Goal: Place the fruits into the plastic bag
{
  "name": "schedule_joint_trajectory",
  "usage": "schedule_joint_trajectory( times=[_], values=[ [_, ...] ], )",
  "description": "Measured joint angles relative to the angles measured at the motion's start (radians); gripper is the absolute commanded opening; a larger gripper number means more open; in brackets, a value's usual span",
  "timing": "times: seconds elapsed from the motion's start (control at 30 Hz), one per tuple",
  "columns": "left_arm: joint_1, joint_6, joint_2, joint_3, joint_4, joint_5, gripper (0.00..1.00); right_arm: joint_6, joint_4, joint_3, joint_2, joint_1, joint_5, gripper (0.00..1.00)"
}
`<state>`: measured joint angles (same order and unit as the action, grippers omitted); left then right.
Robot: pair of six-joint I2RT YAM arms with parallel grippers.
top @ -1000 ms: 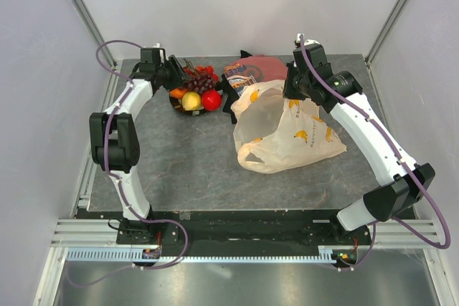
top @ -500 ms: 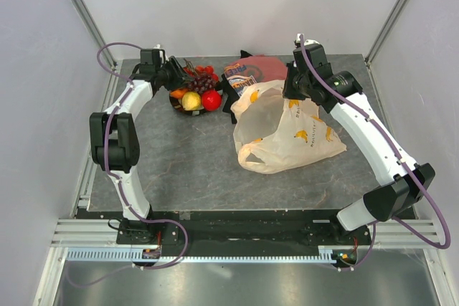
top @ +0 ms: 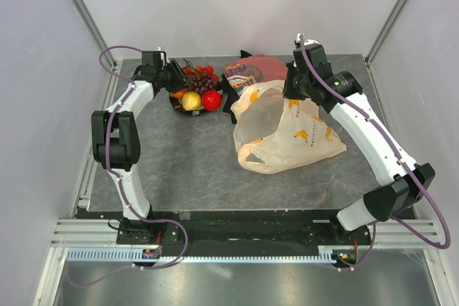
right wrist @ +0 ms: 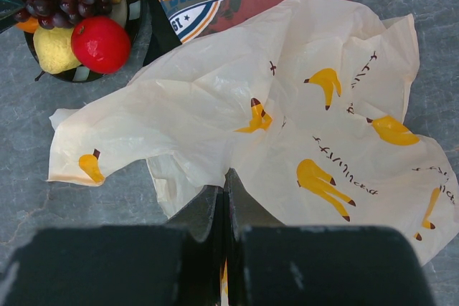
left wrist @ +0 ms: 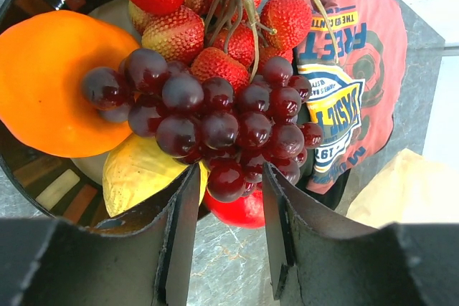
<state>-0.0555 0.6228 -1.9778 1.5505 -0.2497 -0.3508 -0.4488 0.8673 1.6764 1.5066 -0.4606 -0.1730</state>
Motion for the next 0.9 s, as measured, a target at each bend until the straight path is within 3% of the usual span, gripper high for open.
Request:
schedule_joint_trajectory(
  times=[0.73, 0.9],
  values=[
    [0.000, 0.021, -0.011, -0.002, 0.018, -0.013, 0.05, 0.000, -0.006, 0.000, 0.000, 0.000, 0.000, 0.00],
    [0.000, 0.022, -0.011, -0.002, 0.019, -0.023, 0.02, 0.000, -0.006, 0.000, 0.000, 0.000, 0.000, 0.00]
  ],
)
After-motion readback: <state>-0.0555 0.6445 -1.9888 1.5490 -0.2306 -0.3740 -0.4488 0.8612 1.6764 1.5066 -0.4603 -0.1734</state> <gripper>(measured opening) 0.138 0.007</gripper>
